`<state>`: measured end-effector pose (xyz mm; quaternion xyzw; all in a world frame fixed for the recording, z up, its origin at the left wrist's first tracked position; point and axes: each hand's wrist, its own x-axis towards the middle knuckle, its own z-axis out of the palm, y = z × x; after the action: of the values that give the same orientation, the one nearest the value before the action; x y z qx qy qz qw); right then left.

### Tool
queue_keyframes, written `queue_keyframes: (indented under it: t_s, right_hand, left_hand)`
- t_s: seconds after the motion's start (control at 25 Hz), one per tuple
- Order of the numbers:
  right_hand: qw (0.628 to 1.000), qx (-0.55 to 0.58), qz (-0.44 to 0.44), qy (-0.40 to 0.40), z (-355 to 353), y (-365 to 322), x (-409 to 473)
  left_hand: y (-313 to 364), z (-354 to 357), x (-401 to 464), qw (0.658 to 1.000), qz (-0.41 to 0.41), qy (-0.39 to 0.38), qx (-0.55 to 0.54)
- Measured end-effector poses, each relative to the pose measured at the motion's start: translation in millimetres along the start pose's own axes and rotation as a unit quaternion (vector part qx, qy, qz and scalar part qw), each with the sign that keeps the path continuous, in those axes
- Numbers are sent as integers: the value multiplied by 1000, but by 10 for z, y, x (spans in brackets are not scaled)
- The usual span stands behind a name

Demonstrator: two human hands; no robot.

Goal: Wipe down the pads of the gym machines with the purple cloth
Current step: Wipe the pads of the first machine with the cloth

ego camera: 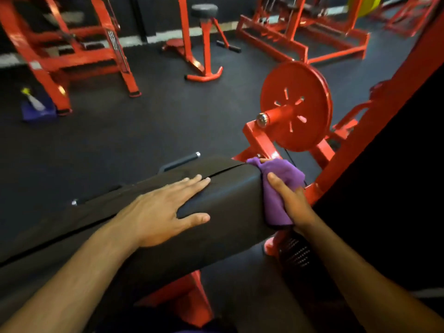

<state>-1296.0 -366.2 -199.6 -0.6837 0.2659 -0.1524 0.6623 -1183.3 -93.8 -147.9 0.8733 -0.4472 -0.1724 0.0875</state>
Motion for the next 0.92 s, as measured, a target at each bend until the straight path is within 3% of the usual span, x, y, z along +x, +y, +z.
queue_keyframes:
  t_s: [0.2,0.28,0.44,0.56,0.8,0.92]
  right_hand:
    - [995,65,77,20,-308,609,-397]
    - [995,79,67,1,-319,783,-502]
    - [998,45,9,-40,-162,338,-90]
    - [994,90,-6,-69,-124,103,222]
    - [986,110,120,-32,-319,635,-384]
    - [986,121,111,-33,-269,577,-265]
  left_hand:
    - [150,-91,-27,1000,-20,-16,8]
    - [164,-91,-28,999,-27,-15,10]
    - [188,-115,-28,999,-33,-22,0]
    - [193,-117,-29,999,-37,-28,-5]
    - [214,-125,-32,999,-40,-29,-14]
    - [224,-131,-18,998,-45,-36,-18]
